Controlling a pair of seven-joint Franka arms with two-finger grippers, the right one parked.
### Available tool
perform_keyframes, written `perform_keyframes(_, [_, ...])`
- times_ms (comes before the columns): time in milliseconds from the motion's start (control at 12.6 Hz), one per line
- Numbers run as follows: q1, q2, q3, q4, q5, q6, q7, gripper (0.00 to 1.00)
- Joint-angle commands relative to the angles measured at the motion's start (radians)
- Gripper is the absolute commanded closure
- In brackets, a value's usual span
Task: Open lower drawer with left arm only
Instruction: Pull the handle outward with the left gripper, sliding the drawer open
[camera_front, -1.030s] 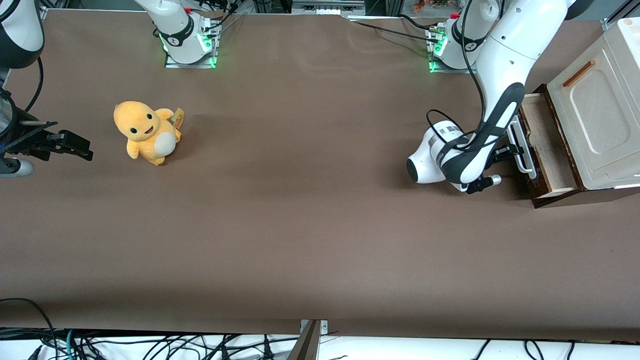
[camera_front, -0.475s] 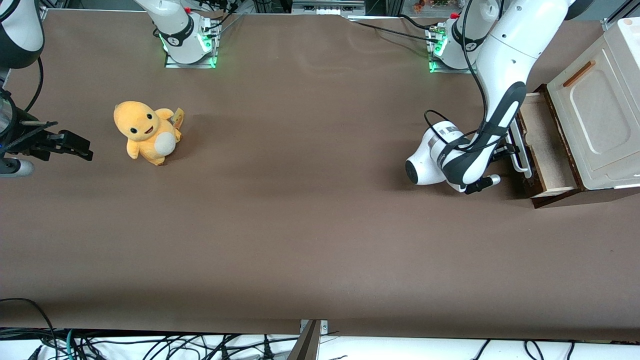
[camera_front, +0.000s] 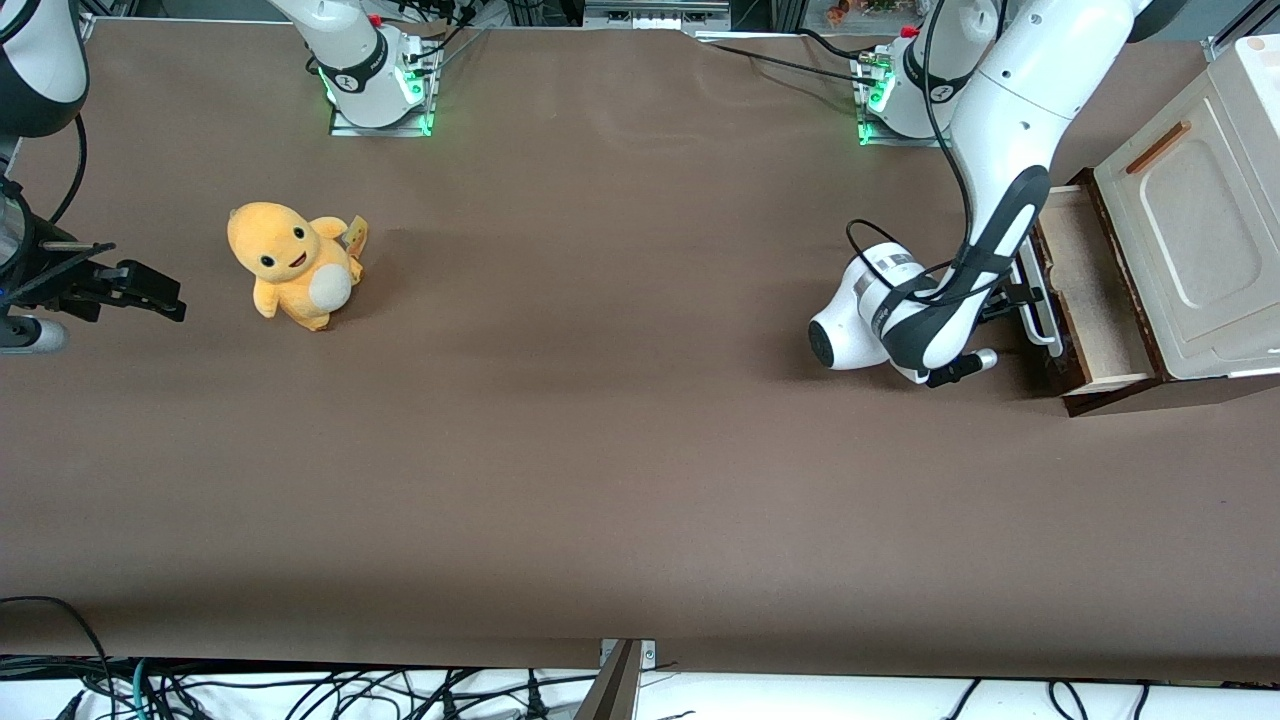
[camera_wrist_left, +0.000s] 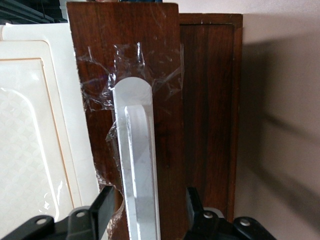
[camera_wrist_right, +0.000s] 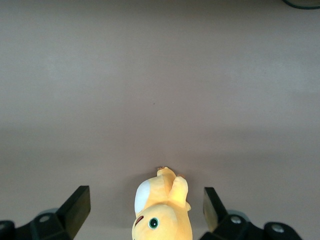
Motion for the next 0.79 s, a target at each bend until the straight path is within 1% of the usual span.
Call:
perform_keyframes(0, [-0.005, 0.009, -0.002, 0.027, -0.019, -0.021, 0.028, 0.34])
perform_keyframes(79, [-0.005, 0.004, -0.002, 0.055, -0.028, -0.023, 0.031, 0.37])
perform_keyframes(158, [-0.003, 0.001, -0.020, 0.085, -0.039, -0.025, 0.032, 0.42])
perform_keyframes(238, [0.002, 0.001, -0.039, 0.123, -0.071, -0.028, 0.063, 0.42])
perform_keyframes(396, [0.000, 0.001, -0.039, 0.224, -0.142, -0.055, 0.144, 0.37])
perform_keyframes(475, [0.002, 0.001, -0.039, 0.276, -0.178, -0.061, 0.185, 0.14])
perform_keyframes(555, [0.002, 0.001, -0.039, 0.321, -0.217, -0.061, 0.196, 0.00])
perform_keyframes(713, [0.000, 0.000, -0.040, 0.376, -0.261, -0.061, 0.199, 0.00])
